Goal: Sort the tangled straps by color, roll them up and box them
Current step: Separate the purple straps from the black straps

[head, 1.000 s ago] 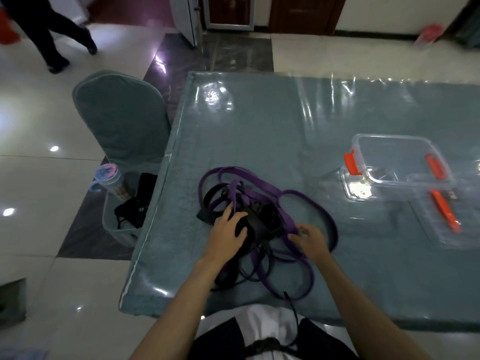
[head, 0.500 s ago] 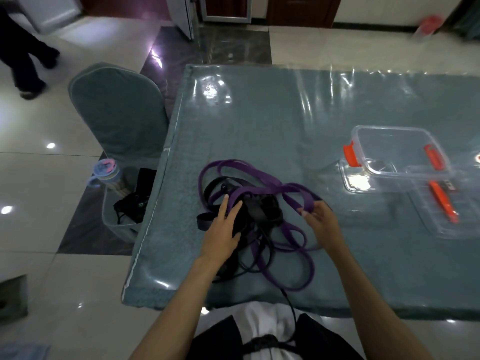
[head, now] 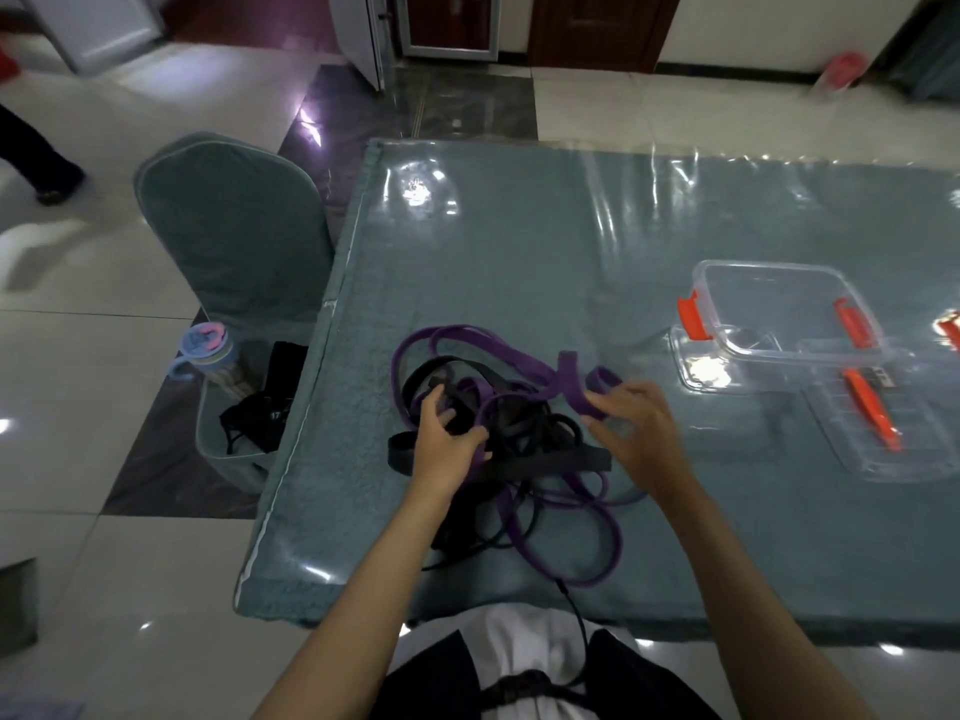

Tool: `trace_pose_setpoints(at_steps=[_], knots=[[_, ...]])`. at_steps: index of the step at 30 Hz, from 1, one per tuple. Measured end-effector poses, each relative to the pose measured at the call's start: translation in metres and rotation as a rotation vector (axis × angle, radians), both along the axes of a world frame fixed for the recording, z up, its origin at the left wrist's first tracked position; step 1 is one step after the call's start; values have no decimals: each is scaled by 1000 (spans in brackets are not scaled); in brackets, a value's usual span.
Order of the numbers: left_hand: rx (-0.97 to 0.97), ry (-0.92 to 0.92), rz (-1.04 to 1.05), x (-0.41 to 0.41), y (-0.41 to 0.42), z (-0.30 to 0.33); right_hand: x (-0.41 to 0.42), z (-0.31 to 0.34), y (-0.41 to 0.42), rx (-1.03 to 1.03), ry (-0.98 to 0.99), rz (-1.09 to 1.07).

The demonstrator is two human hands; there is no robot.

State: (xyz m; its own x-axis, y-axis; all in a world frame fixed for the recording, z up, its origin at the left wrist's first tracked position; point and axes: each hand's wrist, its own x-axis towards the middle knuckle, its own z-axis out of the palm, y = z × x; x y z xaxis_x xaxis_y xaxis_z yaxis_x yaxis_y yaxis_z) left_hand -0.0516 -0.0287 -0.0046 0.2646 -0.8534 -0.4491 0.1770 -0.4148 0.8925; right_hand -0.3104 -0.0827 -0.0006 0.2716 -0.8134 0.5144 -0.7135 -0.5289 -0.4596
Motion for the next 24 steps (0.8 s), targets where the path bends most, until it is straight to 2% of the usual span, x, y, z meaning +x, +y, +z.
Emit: trace_pose_setpoints(at_steps=[2, 5, 7, 10, 12, 14, 15, 17, 19, 22, 24], knots=[[121, 326, 66, -9, -1, 5, 13, -5, 5, -27, 24, 80], [151, 546, 7, -19, -1, 9, 32, -15, 14, 83, 100, 269], [136, 569, 0, -26, 1, 8, 41, -22, 24, 213, 128, 346], [87, 457, 62, -32, 6, 3, 45, -28, 35, 322, 31, 381], [29, 386, 110, -29, 8, -1, 37, -31, 33, 275, -101, 244], [-38, 337, 85, -22, 10, -1, 22, -37, 24, 242, -115, -72], [-71, 324, 58, -18, 11, -2, 11, -43, 19, 287, -77, -268], [-123, 294, 13, -10, 14, -2, -13, -54, 11, 558, -58, -570], [-157, 254, -16, -6, 18, -2, -35, -66, 10, 794, -106, -669], [-168, 239, -25, -2, 23, -5, -60, -78, 17, 863, -144, -685], [-168, 238, -17, -1, 27, -8, -71, -81, 22, 898, -246, -723]])
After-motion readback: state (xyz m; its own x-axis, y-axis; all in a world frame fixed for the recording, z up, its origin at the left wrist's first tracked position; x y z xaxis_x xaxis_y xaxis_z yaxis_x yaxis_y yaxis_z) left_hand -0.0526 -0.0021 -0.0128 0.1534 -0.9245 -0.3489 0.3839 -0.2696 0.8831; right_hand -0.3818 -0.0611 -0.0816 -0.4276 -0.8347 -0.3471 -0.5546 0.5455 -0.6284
